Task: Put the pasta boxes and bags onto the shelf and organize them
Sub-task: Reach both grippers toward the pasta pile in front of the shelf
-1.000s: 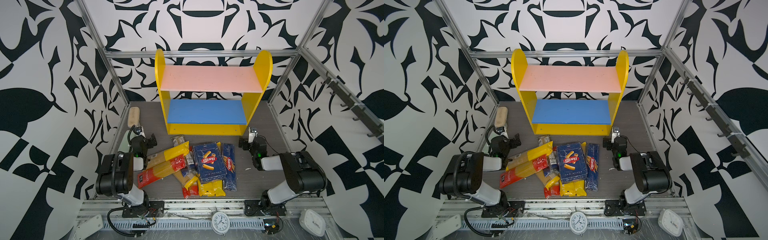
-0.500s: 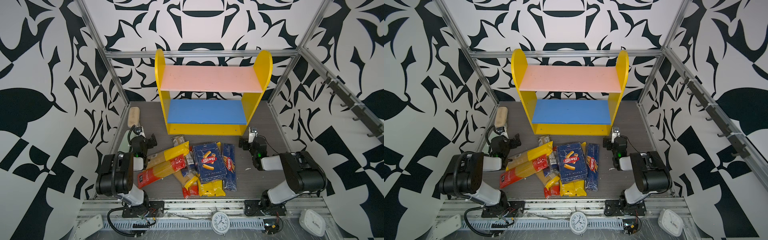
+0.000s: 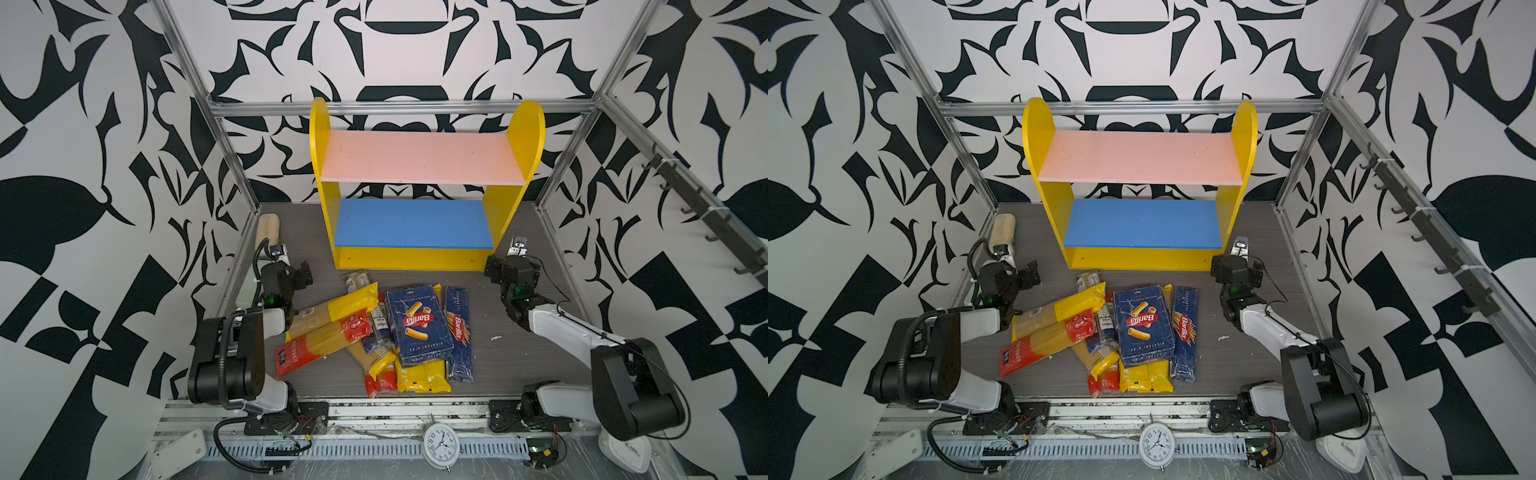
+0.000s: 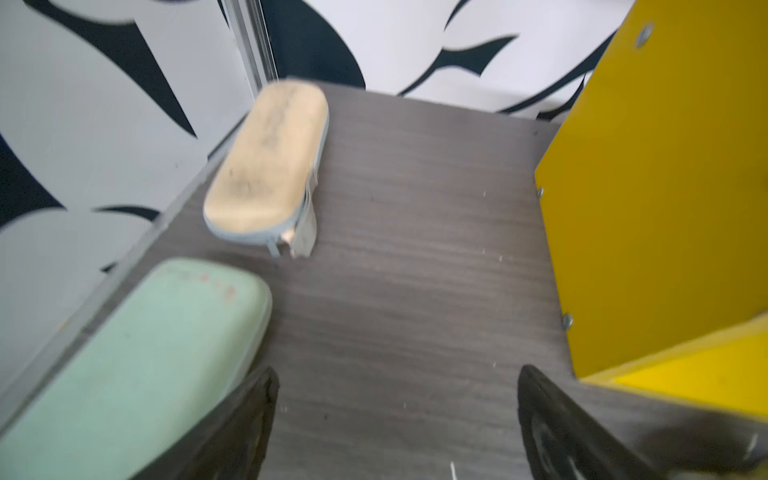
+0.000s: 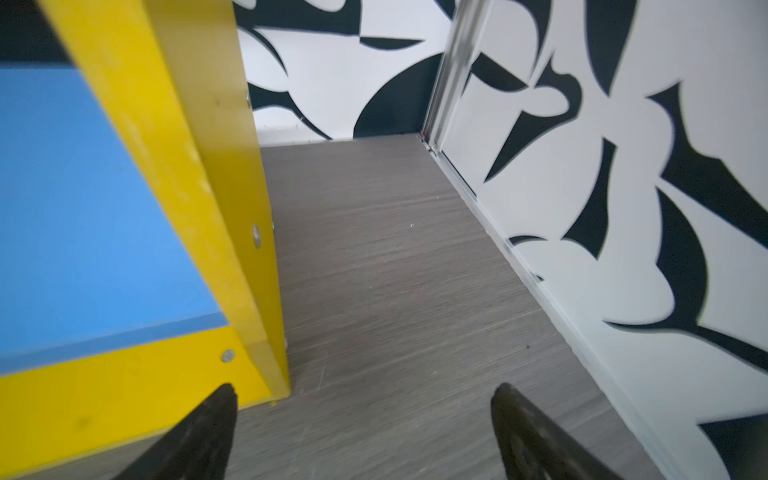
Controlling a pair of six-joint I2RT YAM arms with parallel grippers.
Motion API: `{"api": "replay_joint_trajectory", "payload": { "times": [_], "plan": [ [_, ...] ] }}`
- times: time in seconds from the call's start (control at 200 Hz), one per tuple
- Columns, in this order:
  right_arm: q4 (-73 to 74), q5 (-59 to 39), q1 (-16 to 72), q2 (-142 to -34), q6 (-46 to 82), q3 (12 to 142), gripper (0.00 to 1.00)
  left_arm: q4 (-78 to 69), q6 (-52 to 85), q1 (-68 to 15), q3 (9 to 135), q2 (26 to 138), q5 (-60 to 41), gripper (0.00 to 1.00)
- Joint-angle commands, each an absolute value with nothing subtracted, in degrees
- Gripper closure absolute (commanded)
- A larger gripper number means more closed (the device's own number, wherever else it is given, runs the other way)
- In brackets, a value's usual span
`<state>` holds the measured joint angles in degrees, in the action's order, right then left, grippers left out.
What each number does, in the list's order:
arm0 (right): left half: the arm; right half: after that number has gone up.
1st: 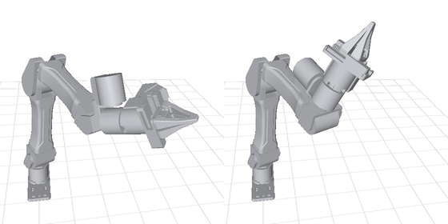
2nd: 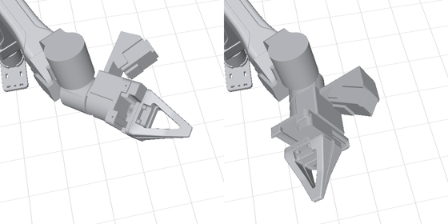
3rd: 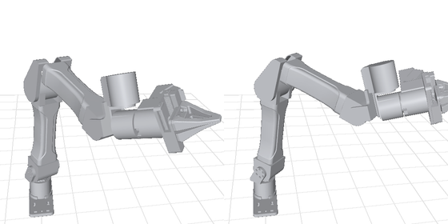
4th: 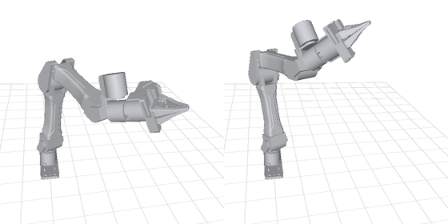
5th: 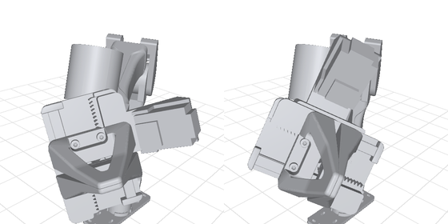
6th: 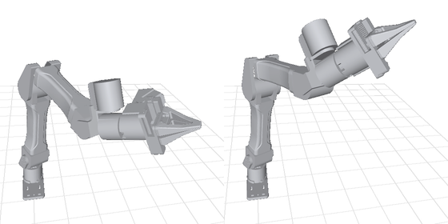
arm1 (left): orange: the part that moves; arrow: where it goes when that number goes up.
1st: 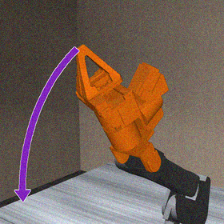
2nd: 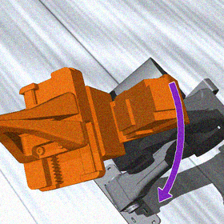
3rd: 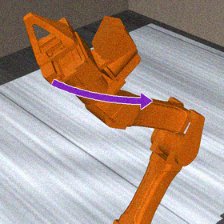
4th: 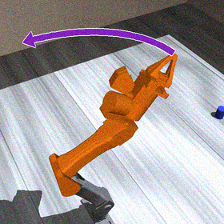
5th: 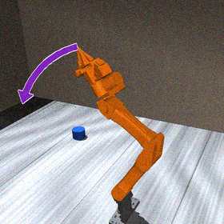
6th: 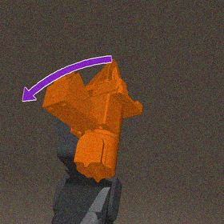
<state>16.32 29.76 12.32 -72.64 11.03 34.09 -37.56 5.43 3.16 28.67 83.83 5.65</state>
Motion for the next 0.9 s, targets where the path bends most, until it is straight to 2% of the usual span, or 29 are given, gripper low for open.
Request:
{"api": "replay_joint_trajectory", "payload": {
  "times": [0.0,0.16,0.25,0.415,0.715,0.895],
  "plan": [
    [-1.81,32.53,13.18,-69.95,20.25,38.93,0.01,-25.73,5.17,1.16,32.6,80.64,8.9,0.07],
    [-9.06,22.95,13.93,-65.16,26.43,39.88,0.01,-12.45,10.19,-1.53,39.39,76.43,8.42,0.07],
    [-17.07,15.96,14.38,-63.54,31.6,42.06,0.05,-6.04,11.45,-6.45,42.01,73.56,13.58,0.08],
    [-27.32,8.06,20.96,-59.41,36.52,43.21,0.05,1.95,15.72,-15.21,41.87,66.19,21.92,0.08],
    [-28.81,-5.78,23.82,-45.86,41.75,38.0,0.05,15.25,28.2,-28.81,40.53,58.27,23.58,0.1],
    [-31.39,-8.98,25.0,-44.97,43.44,37.24,0.04,18.78,33.44,-36.6,42.66,59.15,26.49,0.1]
  ]
}}
